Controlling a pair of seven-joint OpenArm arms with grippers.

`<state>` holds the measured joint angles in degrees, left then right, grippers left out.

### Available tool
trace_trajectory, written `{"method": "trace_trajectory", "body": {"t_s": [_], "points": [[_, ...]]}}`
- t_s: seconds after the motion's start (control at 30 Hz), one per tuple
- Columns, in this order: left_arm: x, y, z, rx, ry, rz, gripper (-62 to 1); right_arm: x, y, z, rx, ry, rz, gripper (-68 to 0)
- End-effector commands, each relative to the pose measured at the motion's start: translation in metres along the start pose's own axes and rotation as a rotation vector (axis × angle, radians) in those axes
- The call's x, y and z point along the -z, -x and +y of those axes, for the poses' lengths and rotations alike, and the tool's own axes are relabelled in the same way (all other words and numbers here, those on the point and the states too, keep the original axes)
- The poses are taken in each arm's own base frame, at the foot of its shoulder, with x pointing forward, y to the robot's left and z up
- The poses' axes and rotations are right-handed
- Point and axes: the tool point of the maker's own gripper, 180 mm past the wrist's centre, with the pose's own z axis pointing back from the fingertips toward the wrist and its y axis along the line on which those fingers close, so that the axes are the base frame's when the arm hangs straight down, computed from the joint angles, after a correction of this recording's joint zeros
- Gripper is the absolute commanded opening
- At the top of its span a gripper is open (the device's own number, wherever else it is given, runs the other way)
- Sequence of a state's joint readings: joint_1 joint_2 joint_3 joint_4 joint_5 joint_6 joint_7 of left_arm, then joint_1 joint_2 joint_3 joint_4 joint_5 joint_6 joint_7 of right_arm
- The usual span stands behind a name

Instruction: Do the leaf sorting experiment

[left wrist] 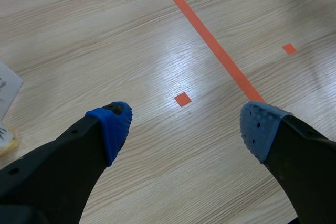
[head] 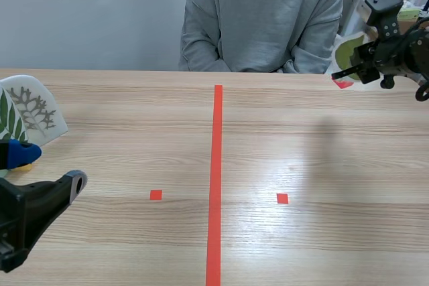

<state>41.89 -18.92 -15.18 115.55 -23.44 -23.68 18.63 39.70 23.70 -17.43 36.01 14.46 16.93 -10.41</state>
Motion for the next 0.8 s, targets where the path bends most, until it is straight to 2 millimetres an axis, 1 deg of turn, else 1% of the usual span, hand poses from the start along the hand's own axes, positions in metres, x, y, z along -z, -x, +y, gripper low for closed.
{"method": "trace_trajectory", "body": {"t_s": [0.0,0.1,0.17,0.3,0.43,0.57,0.77], "points": [[0.0,-0.009,0.0,-0.001,0.001,-0.032,-15.7,-0.001,-0.018,-0.02,0.029,0.05,-0.043,-65.8],[0.0,-0.009,0.0,-0.001,0.001,-0.032,-15.7,0.0,-0.008,-0.031,0.085,0.076,-0.018,-65.8],[0.0,-0.008,0.0,-0.001,0.001,-0.032,-15.7,0.001,0.003,-0.036,0.128,0.103,0.003,-65.8],[0.0,-0.009,0.0,-0.002,0.001,-0.032,-15.7,0.003,0.024,-0.038,0.193,0.129,0.047,-65.8],[0.0,-0.009,0.0,-0.002,0.001,-0.032,-15.7,0.001,0.038,-0.044,0.225,0.165,0.085,-65.8],[0.0,-0.009,0.0,-0.002,0.001,-0.032,-15.7,-0.001,0.056,-0.042,0.229,0.176,0.13,-65.9],[0.0,-0.009,0.0,-0.002,0.001,-0.032,-15.7,-0.004,0.077,-0.036,0.227,0.183,0.158,-65.9]]}}
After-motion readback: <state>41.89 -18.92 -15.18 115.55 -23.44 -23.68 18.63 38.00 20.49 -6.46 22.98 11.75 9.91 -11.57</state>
